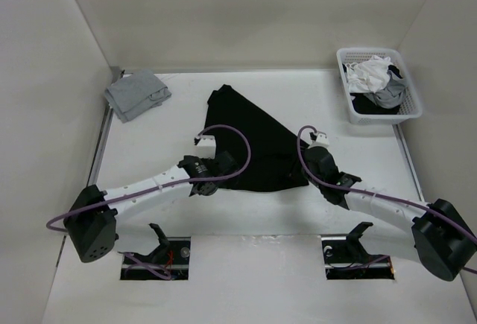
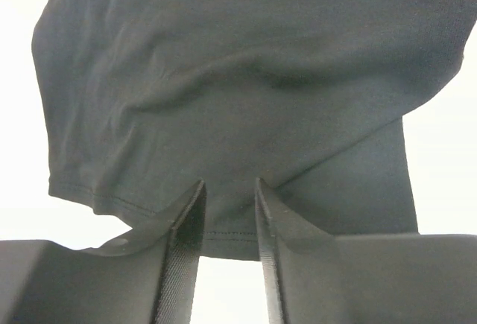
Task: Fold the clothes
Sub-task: Flatten the tank top out
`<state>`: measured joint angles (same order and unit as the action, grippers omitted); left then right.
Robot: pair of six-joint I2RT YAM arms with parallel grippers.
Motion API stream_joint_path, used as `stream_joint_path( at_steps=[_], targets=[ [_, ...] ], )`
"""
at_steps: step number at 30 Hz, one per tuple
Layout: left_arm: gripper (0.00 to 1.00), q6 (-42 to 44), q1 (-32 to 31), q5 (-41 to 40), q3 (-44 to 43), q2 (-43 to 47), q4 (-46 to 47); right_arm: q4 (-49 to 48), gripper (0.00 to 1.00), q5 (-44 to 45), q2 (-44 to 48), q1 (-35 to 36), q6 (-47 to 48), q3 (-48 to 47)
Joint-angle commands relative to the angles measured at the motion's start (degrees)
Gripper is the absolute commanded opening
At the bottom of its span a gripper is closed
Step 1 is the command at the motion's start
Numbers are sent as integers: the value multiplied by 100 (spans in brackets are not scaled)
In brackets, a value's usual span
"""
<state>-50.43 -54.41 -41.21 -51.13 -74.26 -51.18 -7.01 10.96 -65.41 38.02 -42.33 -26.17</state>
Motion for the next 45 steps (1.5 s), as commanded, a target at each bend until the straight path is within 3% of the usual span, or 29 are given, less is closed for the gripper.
stream_joint_path(
  at_steps=[1, 5, 9, 11, 15, 16, 17, 19, 20, 26, 29, 33, 37, 39, 43, 45],
  targets=[
    [46, -221, 321, -265, 471, 472, 501, -301, 34, 108, 37, 130, -21, -142],
    [41, -318, 892, 226, 1315, 1097, 1819, -310, 20, 108, -60, 271, 5, -221],
    [40, -64, 1463, 1516, 2010, 1143, 3444, -319, 17, 117, -218, 403, 14, -301],
    [41, -37, 1552, 1922, 2195, 958, 3964, -319, 21, 125, -314, 482, -4, -344],
    [43, -63, 1535, 2196, 2424, 642, 4747, -363, 39, 266, -569, 711, -48, -415],
    [36, -54, 1526, 2214, 2433, 519, 4870, -389, 40, 318, -639, 755, -65, -415],
    [22, -37, 1517, 2205, 2398, 396, 4889, -407, 40, 371, -666, 781, -91, -415],
    [2, 68, 1569, 2179, 2136, 359, 4506, -424, 40, 494, -623, 790, -162, -345],
    [0, 191, 1570, 2153, 1934, 446, 4120, -424, 40, 573, -553, 781, -197, -284],
    [0, 1079, 1377, 459, -24, 1414, 80, -626, 45, 636, -420, 649, -294, -125],
    [5, 1019, 1114, 26, -642, 1196, -883, -714, 46, 644, -499, 684, -346, -125],
    [30, 571, 429, 490, -433, 73, -597, -715, 47, 591, -614, 728, -355, -99],
    [44, 210, -82, 194, -327, -510, -296, -653, 48, 600, -561, 755, -355, -55],
    [47, 78, -91, -79, -292, -275, -305, -592, 44, 609, -500, 755, -355, -28],
    [48, -142, 259, -344, 198, 700, 10, -381, 18, 600, -534, 790, -381, -11],
    [48, -151, 636, -300, 629, 1148, 370, -310, 14, 635, -631, 808, -434, 24]
  ],
)
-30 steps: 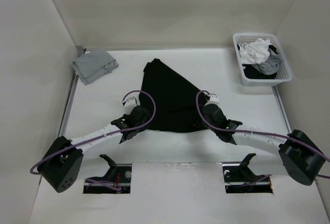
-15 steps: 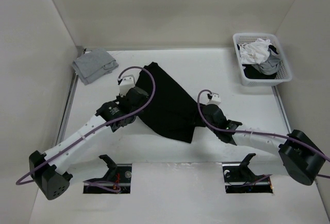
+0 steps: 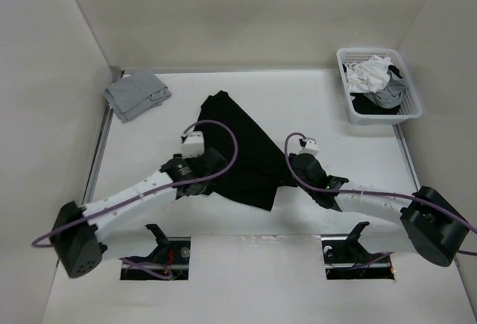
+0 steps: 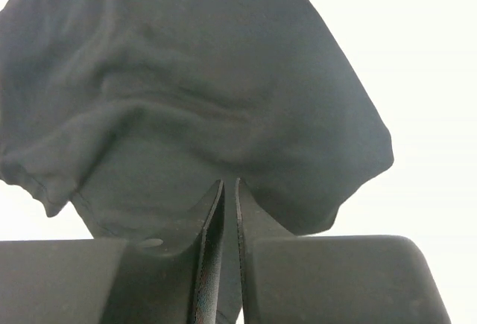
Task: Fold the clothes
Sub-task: Flatten the tank top out
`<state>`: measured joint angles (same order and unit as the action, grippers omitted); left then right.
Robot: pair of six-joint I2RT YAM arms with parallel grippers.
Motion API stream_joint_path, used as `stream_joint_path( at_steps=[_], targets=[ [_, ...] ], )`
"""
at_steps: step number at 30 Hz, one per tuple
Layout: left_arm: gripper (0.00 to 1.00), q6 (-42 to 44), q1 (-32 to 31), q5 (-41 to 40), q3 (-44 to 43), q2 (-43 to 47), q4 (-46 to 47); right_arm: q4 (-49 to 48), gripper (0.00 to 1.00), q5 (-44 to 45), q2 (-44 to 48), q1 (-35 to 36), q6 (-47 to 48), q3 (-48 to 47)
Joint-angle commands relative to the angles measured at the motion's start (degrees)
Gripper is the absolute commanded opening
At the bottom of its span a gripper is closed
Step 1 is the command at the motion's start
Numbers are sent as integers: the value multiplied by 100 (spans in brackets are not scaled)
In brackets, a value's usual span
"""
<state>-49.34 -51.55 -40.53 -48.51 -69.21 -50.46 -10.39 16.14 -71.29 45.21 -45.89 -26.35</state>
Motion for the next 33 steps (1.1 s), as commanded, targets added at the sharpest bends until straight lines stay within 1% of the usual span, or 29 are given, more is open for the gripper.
stream_joint_path(
  at_steps=[1, 2, 3, 4, 6, 7, 9, 10, 13, 17, 19, 21, 23, 25, 27, 30, 33],
  targets=[
    [48, -278, 587, -341, 612, 837, 500, 37, 15, 126, -87, 123, -87, 68],
    [47, -330, 876, -263, 858, 1030, 711, 37, 16, 135, -96, 141, -96, 77],
    [46, -383, 1140, -114, 1096, 1206, 956, 55, 20, 135, -105, 185, -104, 86],
    [44, -401, 1439, 53, 1351, 1373, 1272, 98, 26, 135, -122, 255, -122, 86],
    [42, -410, 2045, 675, 1843, 1690, 2027, 274, 35, 144, -210, 395, -113, 7],
    [41, -410, 2257, 922, 2019, 1770, 2318, 336, 37, 187, -254, 440, -122, -10],
    [41, -444, 2880, 1563, 2415, 1823, 2890, 424, 37, 293, -272, 536, -140, -37],
    [41, -462, 3135, 1757, 2538, 1806, 3014, 450, 37, 328, -254, 580, -140, -28],
    [43, -506, 3638, 2049, 2881, 1945, 3348, 477, 37, 337, -97, 633, -192, 33],
    [45, -480, 3937, 2243, 3172, 2157, 3735, 459, 37, 355, -26, 704, -219, 86],
    [45, -436, 4017, 2252, 3190, 2035, 3832, 468, 37, 355, -87, 704, -219, 77],
    [42, -383, 4061, 2269, 3199, 1894, 3947, 477, 37, 355, -122, 704, -254, 121],
    [37, -357, 4113, 2287, 3234, 1771, 4078, 512, 37, 355, -79, 739, -367, 217],
    [28, -313, 4192, 2287, 3251, 1692, 4140, 643, 40, 416, 88, 835, -534, 323],
    [15, -225, 4228, 2295, 3243, 1683, 4167, 888, 43, 547, 316, 967, -710, 402],
    [9, -120, 4228, 2304, 3190, 1858, 4105, 1319, 46, 583, 545, 1064, -878, 376],
    [8, -41, 4228, 2278, 3181, 2148, 4000, 1444, 48, 434, 660, 1248, -1000, 350]
  ],
)
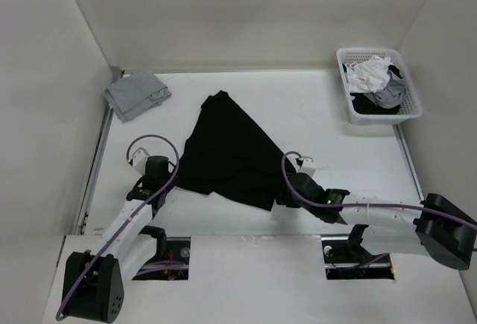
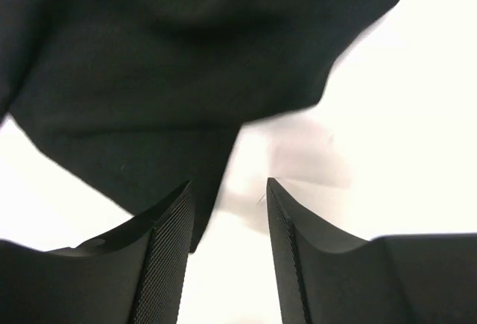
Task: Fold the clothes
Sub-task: Flatten the tank top out
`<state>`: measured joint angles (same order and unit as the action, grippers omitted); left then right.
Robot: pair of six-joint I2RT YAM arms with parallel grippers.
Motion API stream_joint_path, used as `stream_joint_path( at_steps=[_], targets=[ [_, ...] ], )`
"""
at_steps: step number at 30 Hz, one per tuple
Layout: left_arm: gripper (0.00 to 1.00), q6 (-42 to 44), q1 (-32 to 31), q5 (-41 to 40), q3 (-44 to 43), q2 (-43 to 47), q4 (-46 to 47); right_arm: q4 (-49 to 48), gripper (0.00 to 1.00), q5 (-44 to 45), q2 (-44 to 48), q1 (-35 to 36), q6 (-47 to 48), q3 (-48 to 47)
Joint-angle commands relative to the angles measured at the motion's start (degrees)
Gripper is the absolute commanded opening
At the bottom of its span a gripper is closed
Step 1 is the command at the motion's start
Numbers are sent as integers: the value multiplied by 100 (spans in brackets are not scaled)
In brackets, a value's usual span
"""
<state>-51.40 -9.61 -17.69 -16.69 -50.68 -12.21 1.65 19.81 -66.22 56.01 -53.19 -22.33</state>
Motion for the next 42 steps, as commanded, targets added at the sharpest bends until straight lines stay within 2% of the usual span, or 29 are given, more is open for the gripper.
stream_joint_path(
  at_steps=[1, 5, 12, 17, 21, 24, 27, 30, 33, 36, 42],
  targets=[
    [7, 191, 42, -6, -1, 382, 131, 231, 49, -12, 162, 230, -341, -52],
    [7, 297, 69, 11, 34, 655, 52, 160, 49, -258, -22, 389, -578, -70],
    [6, 376, 60, 90, 95, 866, 131, -68, 42, -662, -462, 389, -746, -122],
    [6, 402, 86, 275, 157, 875, 289, -183, 27, -777, -831, 283, -807, -210],
    [6, 429, 86, 363, 122, 884, 351, -235, 7, -672, -937, 196, -912, -228],
    [3, 429, 78, 538, -105, 989, 307, -104, 0, -225, -439, 195, -834, -316],
    [0, 403, -54, 811, -807, 1357, -43, 553, 0, 337, 886, 239, -431, -631],
    [0, 376, -291, 698, -1843, 1832, -562, 1686, 0, 908, 2398, 397, 105, -1455],
    [0, 367, -537, 461, -2933, 2140, -844, 2452, 0, 1331, 3148, 424, 877, -2649],
    [0, 490, -696, 180, -4023, 2124, -792, 2752, 0, 1700, 3124, 433, 1827, -4152],
    [0, 894, -600, -182, -5816, 1624, -502, 2753, 0, 2026, 2299, 967, 3172, -6799]
  ],
)
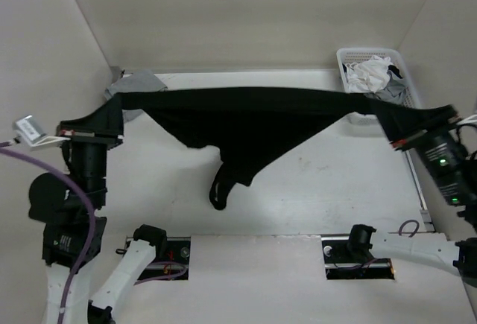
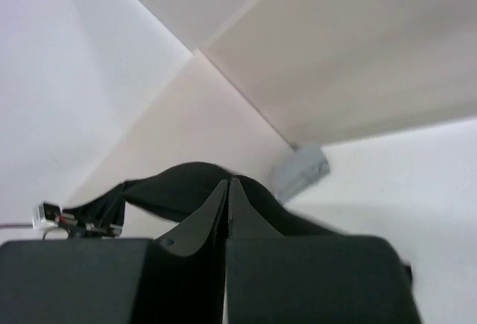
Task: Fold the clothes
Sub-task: Flatten the tank top out
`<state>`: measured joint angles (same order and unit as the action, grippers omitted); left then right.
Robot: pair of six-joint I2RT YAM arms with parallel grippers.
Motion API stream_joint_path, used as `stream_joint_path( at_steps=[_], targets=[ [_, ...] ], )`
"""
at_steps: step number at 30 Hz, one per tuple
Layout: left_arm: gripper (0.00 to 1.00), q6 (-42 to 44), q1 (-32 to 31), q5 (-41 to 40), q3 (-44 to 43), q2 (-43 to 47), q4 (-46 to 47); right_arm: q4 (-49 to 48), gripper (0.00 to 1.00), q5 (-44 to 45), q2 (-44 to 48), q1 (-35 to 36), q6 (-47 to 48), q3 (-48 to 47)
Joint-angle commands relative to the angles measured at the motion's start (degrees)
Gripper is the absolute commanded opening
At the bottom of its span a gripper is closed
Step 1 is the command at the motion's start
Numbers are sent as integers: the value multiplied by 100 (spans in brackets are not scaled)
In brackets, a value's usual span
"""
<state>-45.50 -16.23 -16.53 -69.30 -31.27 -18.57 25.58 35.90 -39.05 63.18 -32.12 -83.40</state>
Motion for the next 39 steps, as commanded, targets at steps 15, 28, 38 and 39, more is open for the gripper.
stream_joint_path(
  at_steps=[15, 28, 38, 39],
  targets=[
    [1, 393, 659, -246, -936, -3225, 1082, 62, 0, -2892, -3396, -3366, 770, -2313],
    [0, 489, 1082, 133, -4038, -5443, 618, 1053, 0, -3739, -6378, -4432, 549, -6696],
    [1, 937, 819, -314, -2821, -4381, 845, 792, 0, -3670, -4765, -4556, 610, -4430],
    [1, 937, 749, -385, -2435, -4170, 942, 494, 0, -3617, -4378, -4556, 610, -3630]
  ],
)
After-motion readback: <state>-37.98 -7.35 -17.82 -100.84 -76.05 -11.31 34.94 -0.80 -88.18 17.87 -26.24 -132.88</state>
